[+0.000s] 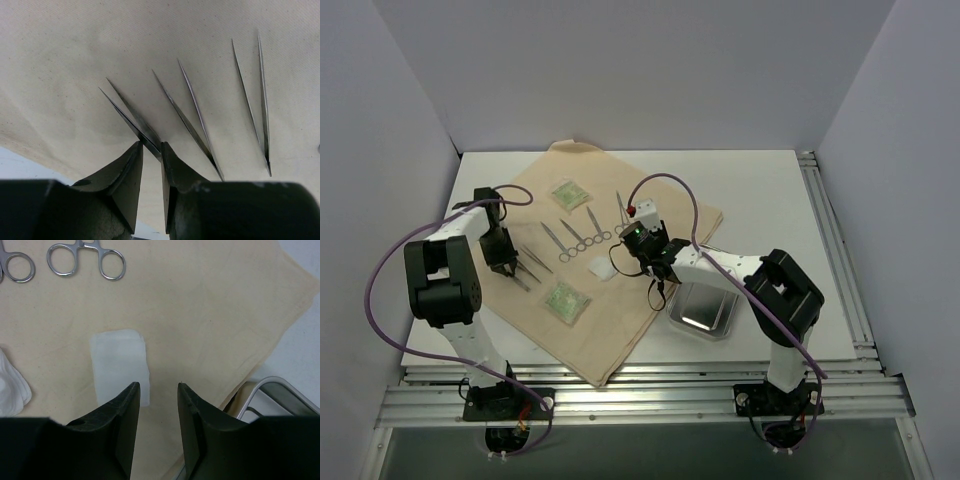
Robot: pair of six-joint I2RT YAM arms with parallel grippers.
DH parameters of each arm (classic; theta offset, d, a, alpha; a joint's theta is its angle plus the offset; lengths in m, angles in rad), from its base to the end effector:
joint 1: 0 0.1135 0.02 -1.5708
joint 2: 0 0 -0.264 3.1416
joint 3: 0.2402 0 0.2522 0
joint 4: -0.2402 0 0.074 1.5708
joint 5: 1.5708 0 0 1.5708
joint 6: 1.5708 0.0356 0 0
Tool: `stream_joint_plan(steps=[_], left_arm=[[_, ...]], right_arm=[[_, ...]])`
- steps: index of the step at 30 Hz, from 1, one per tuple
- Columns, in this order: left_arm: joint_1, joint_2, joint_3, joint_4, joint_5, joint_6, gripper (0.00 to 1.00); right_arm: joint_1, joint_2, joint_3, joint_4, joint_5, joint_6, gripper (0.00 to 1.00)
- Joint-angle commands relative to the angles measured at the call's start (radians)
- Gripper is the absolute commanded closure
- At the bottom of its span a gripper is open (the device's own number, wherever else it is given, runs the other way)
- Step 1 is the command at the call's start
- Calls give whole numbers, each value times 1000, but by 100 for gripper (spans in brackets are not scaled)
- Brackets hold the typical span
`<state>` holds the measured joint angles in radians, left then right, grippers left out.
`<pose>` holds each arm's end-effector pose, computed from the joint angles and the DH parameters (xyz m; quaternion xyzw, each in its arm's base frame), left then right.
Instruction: Prepare the surgical pack
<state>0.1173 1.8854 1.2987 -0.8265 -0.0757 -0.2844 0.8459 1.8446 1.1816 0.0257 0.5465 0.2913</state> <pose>0.3533 0.0443 0.1708 -0.2017 0.9756 0.0310 0.0815 0.2826 0.2911 0.2021 -0.1186 0.8603 0.0302 0.4949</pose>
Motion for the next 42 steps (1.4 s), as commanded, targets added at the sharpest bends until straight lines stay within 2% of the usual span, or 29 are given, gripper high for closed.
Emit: stream_joint_plan(steps=[1, 6, 14, 17, 24, 30, 35, 37, 42], left_arm=[[-1, 12, 28, 15, -21, -6, 69], [-2, 14, 39, -23, -32, -1, 66], [-2, 41, 40, -8, -45, 4, 68], [-1, 52, 39, -11, -47, 4, 74], [-1, -15, 30, -14, -27, 14, 97], [15, -129, 34, -63, 2, 50, 98], [24, -327, 40, -56, 76, 148, 98], [21, -422, 53, -53, 186, 174, 98], [-22, -569, 128, -57, 371, 205, 98]], right_arm=[[8, -4, 16, -21, 46, 8, 68], [13, 1, 16, -21, 47, 8, 67], [18, 2, 10, -21, 52, 5, 67], [18, 1, 13, -21, 55, -1, 67], [19, -25, 27, -52, 50, -6, 67], [31, -128, 16, -35, -32, -27, 66], [45, -264, 32, -36, -65, -50, 59], [67, -324, 41, -35, -75, -53, 49], [156, -426, 44, 132, -135, -60, 38]])
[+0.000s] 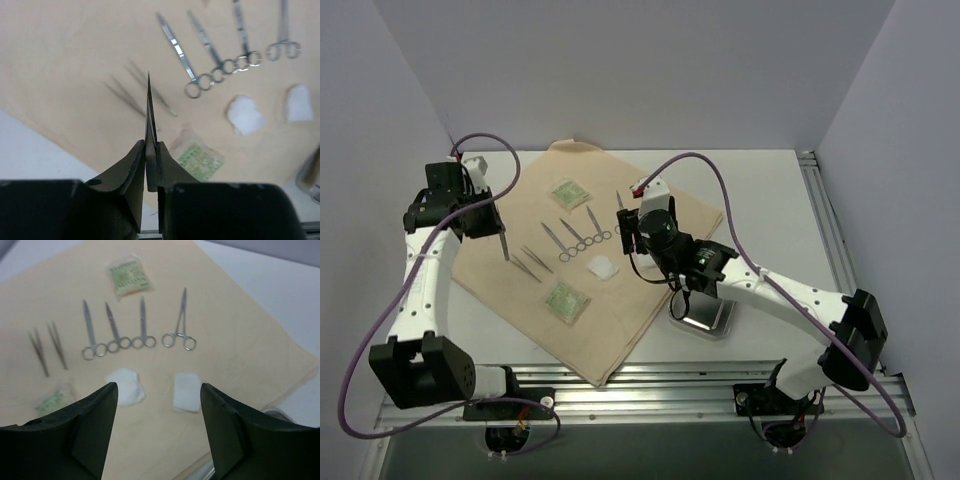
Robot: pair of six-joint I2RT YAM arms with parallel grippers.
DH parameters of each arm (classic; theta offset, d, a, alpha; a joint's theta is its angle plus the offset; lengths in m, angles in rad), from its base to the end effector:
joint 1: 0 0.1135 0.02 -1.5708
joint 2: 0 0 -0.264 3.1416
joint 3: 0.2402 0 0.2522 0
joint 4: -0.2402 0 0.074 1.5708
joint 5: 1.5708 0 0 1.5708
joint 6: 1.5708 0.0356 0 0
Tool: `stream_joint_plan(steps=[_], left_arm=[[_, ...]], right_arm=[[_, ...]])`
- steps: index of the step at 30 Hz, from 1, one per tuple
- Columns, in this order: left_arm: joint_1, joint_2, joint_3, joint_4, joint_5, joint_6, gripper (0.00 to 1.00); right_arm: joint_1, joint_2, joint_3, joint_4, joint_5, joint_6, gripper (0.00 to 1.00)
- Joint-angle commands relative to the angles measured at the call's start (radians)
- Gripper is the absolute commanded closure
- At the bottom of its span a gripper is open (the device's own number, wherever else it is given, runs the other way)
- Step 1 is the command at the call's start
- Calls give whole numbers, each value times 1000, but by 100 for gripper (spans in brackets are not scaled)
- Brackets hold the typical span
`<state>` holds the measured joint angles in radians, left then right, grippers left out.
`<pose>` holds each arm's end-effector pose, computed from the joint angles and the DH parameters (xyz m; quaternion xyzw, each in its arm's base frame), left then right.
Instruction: Prepare the surgical pack
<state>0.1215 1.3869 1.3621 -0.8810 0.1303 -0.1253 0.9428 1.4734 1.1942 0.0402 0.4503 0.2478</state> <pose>0.2840 0.0300 0.3409 -0.0950 0.9387 -0.0622 0.3256 0.2178 0.2736 0.3413 -0.1314 0.7677 0.1923 0.5970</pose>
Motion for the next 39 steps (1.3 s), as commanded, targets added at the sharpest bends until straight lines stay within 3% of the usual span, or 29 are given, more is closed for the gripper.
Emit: stream_joint_plan(steps=[1, 2, 4, 7, 10, 15, 19, 20, 26, 34, 37, 39], left_arm=[[-40, -97, 75, -3, 190, 43, 98], [-48, -106, 84, -6, 233, 29, 98], [-63, -136, 104, 0, 267, 15, 98], [-94, -179, 109, 13, 334, -10, 98], [-111, -212, 117, 17, 379, -34, 98], [-111, -249, 121, 20, 400, -65, 98], [-151, -261, 98, 31, 425, -85, 98], [-152, -262, 95, 33, 427, -88, 98], [-163, -269, 71, 54, 436, -114, 98], [-166, -266, 68, 47, 433, -108, 98], [-168, -259, 57, 50, 440, -111, 98], [-168, -256, 51, 57, 430, -111, 98]], right_arm=[[115, -58, 33, 156, -42, -33, 36], [143, -53, 38, 191, -42, -45, 33], [189, -18, 65, 288, -51, -65, 2], [223, 52, 103, 383, -125, -38, 0], [252, 119, 134, 443, -133, -9, 7], [292, 168, 145, 530, -119, 25, 35], [291, 200, 179, 506, -96, 48, 40], [292, 203, 177, 513, -96, 50, 47], [289, 248, 222, 478, -76, 61, 49], [232, 261, 209, 481, -70, 136, 64], [218, 274, 220, 486, -82, 140, 76], [217, 283, 229, 487, -90, 139, 91]])
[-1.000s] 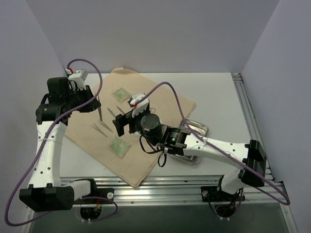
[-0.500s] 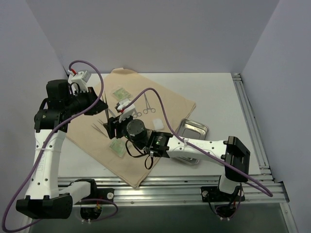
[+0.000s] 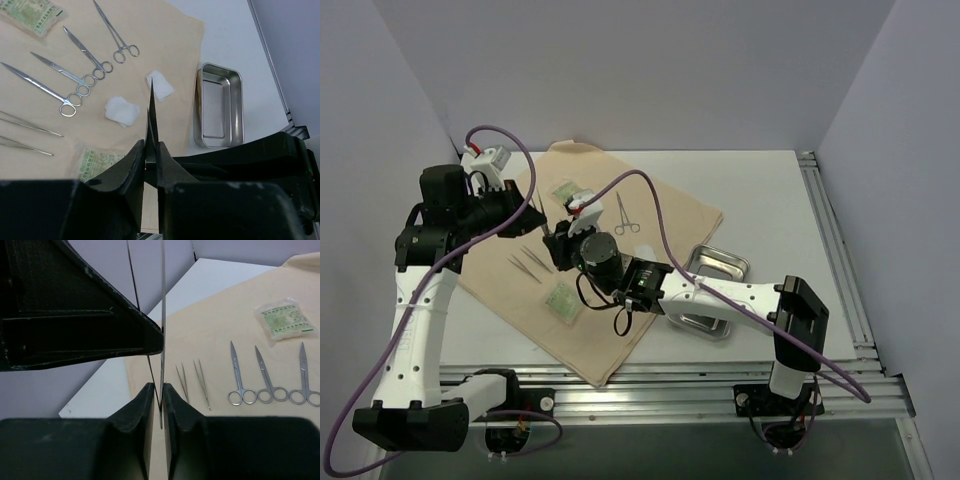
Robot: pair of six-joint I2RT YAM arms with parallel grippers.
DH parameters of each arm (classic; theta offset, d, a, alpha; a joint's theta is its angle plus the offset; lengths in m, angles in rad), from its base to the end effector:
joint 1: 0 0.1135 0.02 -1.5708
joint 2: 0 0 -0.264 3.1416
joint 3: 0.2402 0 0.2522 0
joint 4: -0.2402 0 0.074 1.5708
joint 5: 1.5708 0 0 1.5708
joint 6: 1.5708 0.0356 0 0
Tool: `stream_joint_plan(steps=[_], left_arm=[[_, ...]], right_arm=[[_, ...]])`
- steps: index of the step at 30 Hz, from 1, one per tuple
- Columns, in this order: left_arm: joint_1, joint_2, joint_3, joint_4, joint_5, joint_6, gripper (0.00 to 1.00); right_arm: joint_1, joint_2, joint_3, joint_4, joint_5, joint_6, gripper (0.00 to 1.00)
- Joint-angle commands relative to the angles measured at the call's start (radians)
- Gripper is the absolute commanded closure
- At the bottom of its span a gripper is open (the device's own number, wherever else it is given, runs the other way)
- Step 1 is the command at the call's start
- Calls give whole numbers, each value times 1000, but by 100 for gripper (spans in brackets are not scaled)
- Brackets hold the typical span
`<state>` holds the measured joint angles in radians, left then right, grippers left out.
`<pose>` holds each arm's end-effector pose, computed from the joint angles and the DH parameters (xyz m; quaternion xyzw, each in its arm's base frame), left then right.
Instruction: Prepare the surgical pack
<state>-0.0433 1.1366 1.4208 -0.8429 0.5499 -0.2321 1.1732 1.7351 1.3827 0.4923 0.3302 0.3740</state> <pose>0.2147 -0.0279 0.4240 0.0517 0.8505 -0.2993 0.4295 0.1734 0.3832 0.3607 -0.1374 0.6443 0.4431 0.6080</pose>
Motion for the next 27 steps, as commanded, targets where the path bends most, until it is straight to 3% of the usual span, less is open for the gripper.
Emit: stream_joint_plan(steps=[1, 2, 5, 7, 8, 9, 10, 13, 18, 23, 27], left_arm=[[-3, -6, -11, 21, 1, -4, 98], [-3, -5, -20, 24, -4, 0, 98], [-3, 2, -40, 30, -21, 19, 98], [-1, 5, -43, 28, -21, 28, 88], [-1, 6, -43, 27, -28, 31, 81], [-3, 5, -40, 28, -33, 31, 61], [-3, 8, -36, 28, -39, 31, 49], [-3, 15, -14, 25, -59, 42, 25], [-3, 34, 9, 16, -94, 48, 14], [-3, 64, 49, -4, -180, 80, 13], [0, 103, 30, 1, -341, 99, 13]], right_arm=[[-15, 24, 44, 35, 21, 11, 94], [-17, 27, 48, 35, 18, 11, 100], [-21, 26, 36, 46, 7, 16, 100], [-30, 23, 26, 48, 7, 32, 100], [-36, 20, 21, 39, 7, 43, 100], [-43, 17, 10, 32, 10, 52, 100], [-58, 14, 3, 23, 21, 77, 100], [-90, -8, -45, 2, 32, 126, 100], [-121, -60, -125, -43, 108, 167, 100], [-159, -185, -206, -354, 253, 302, 100], [-185, -321, -327, -616, 341, 440, 100]])
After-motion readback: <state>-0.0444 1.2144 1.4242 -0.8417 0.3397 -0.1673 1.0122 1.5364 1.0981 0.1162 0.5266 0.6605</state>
